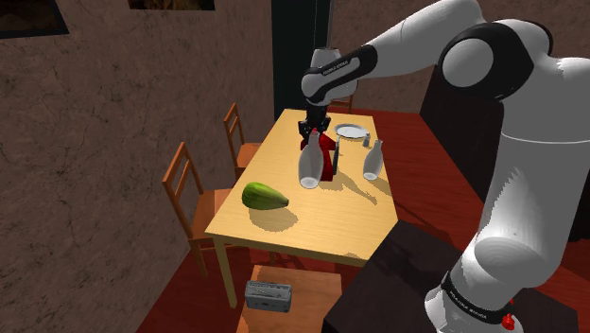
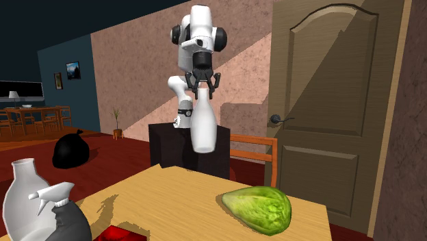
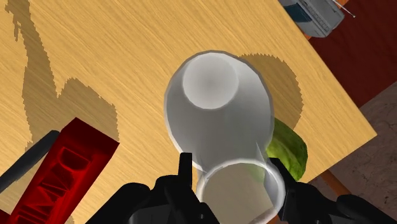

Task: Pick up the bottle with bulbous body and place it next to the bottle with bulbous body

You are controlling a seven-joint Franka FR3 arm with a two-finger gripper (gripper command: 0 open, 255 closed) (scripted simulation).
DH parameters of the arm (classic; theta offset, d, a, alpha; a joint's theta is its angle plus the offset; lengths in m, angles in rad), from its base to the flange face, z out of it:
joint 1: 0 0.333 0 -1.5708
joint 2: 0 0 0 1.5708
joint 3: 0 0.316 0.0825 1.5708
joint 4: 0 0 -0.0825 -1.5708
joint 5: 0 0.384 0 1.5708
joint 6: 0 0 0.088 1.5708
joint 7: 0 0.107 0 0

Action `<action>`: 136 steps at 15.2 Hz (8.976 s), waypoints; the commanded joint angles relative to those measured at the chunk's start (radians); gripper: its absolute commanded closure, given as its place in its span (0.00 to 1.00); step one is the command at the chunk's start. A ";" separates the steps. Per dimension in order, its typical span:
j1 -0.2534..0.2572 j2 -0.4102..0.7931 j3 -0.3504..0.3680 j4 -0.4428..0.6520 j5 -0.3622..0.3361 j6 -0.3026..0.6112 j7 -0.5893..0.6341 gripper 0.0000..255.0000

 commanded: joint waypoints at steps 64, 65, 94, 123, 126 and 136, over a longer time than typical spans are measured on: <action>-0.470 0.061 -0.275 0.204 0.189 -0.207 -0.791 1.00; -0.469 0.064 -0.274 0.195 0.191 -0.195 -0.793 1.00; -0.495 0.226 -0.223 0.029 0.296 0.119 -0.881 1.00; -0.538 0.393 -0.160 0.027 0.381 0.282 -0.947 0.00; -0.538 0.393 -0.160 0.027 0.381 0.282 -0.947 0.00; -0.516 0.291 -0.197 -0.003 0.339 0.211 -0.922 0.00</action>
